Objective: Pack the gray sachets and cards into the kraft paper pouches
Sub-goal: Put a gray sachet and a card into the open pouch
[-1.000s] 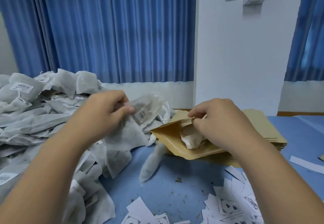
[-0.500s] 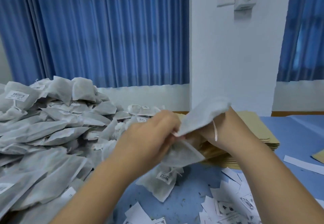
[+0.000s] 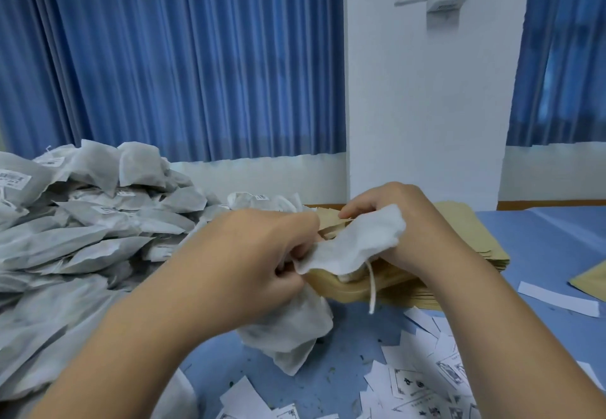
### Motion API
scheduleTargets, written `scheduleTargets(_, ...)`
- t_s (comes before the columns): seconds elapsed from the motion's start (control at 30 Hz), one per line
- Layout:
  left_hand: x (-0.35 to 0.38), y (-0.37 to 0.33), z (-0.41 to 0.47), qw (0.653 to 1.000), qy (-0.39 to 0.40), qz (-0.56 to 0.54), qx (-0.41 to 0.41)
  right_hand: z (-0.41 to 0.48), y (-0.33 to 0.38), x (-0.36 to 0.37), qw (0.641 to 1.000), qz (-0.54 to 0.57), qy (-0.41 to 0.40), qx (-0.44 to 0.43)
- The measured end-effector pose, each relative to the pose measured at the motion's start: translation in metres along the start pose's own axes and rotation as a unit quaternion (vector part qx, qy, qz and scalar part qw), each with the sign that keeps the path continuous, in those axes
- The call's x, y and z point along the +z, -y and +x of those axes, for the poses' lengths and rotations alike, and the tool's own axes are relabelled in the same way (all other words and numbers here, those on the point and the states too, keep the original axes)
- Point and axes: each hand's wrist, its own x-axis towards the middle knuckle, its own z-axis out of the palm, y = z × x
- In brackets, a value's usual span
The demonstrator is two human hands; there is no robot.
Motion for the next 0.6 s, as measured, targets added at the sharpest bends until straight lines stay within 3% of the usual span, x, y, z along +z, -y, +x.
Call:
scheduleTargets(0.17,0.010,0.005,0.001,0.990,0.020,0.105,-0.091,-0.001,-0.007,0.008,0.995,0.035,-0.091,-0.013)
scheduleTargets(0.5,0.024,0.001,0.008,0.972,0.028,0.133,-0.194,0.005,-0.014,0.013,0.994,0.020,-0.104,-0.035)
scheduleTargets(0.6,0.023,-0.001,0.010,0.973,0.024,0.127,-0.192,0.006,-0.013,0.015,0.994,0.018,-0.102,-0.041)
